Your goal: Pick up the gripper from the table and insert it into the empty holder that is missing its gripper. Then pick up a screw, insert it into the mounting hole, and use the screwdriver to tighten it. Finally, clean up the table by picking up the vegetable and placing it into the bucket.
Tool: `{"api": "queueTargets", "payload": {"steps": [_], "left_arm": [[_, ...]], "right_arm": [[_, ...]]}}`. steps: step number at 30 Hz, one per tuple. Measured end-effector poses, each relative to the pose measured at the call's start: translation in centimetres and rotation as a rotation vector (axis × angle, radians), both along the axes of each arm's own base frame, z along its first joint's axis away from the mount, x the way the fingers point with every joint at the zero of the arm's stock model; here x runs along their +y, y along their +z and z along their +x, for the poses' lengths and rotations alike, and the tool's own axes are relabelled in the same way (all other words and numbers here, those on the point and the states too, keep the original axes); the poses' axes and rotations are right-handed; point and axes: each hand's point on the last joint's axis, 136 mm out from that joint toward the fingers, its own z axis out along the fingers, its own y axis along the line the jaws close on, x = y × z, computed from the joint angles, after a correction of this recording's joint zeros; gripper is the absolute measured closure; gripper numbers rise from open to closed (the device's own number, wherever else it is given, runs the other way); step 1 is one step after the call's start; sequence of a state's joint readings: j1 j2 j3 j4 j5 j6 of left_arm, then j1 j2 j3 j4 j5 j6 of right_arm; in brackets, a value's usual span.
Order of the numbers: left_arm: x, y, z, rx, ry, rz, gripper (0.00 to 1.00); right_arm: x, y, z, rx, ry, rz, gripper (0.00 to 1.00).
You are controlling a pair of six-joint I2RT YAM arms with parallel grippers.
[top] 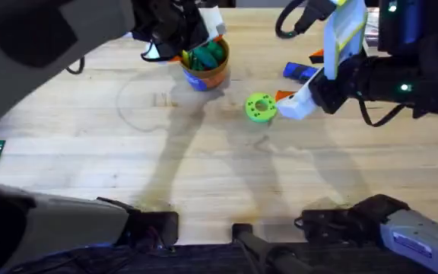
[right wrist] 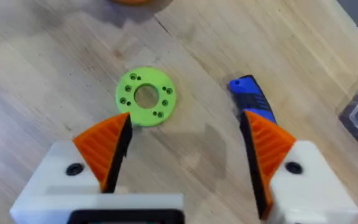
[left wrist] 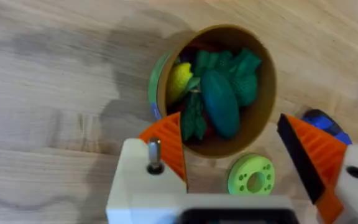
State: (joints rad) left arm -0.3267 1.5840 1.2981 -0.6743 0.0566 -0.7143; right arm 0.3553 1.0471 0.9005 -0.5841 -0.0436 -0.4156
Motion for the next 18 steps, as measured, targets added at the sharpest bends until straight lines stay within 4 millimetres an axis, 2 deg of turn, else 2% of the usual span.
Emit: {"api": "queueTargets", "payload": {"steps": [3,6,9,12,18], "left_arm": [[0.2,2.4,-0.5,-0.05,-0.037,0.008,0.038],[0.7,5.8,-2.2,-0.114,-0.091,0.031,0.014],[1.7,9.0,-5.2,-0.171,-0.155,0.068,0.014],[2.9,11.3,-8.7,-0.214,-0.23,0.121,0.015],[5.1,13.0,-15.1,-0.248,-0.379,0.234,0.014]], "right_arm": [[-0.1,-0.1,-0.2,0.017,-0.023,0.017,0.008],[-0.7,-0.5,-2.1,0.093,-0.053,0.016,0.008],[-1.5,0.0,-4.1,0.157,-0.073,0.01,0.007],[-1.8,1.6,-5.1,0.164,-0.108,0.038,0.008],[-2.2,3.7,-6.0,0.117,-0.172,0.124,0.008]]}}
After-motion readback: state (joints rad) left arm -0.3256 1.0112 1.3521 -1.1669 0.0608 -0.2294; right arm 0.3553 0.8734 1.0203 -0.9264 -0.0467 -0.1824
